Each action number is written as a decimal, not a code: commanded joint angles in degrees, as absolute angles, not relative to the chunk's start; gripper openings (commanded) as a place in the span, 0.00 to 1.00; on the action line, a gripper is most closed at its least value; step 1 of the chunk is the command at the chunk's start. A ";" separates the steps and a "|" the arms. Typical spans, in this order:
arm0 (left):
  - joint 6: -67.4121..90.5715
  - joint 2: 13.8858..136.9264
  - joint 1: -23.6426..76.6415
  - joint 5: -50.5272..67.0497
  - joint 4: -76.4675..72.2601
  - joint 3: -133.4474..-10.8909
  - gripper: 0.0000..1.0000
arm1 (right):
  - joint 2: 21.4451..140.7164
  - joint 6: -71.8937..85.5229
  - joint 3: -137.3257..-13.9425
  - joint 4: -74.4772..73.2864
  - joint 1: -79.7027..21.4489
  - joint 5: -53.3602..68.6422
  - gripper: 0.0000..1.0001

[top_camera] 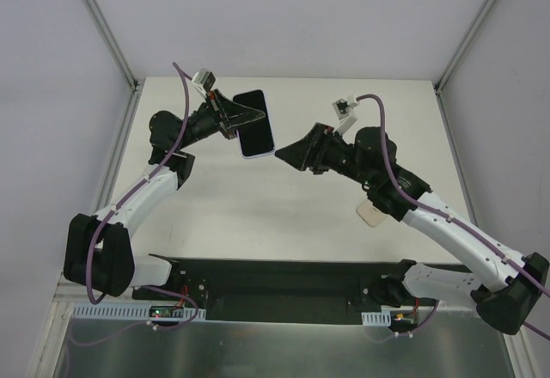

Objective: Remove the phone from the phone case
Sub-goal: Remove the phone case from the phone.

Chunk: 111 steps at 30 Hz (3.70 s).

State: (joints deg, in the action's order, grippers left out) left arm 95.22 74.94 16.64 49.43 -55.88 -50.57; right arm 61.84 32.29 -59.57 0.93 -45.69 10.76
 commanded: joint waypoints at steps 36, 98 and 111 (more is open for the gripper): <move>94.83 73.21 16.08 49.75 -61.00 -51.77 0.00 | 64.07 30.67 -64.42 2.02 -45.62 9.93 0.63; 69.88 57.40 18.54 39.91 -31.22 -46.41 0.00 | 91.31 74.07 -63.11 59.64 -38.94 29.18 0.49; 68.73 58.27 18.81 41.22 -30.67 -42.98 0.00 | 91.32 75.77 -61.18 64.87 -38.67 28.48 0.01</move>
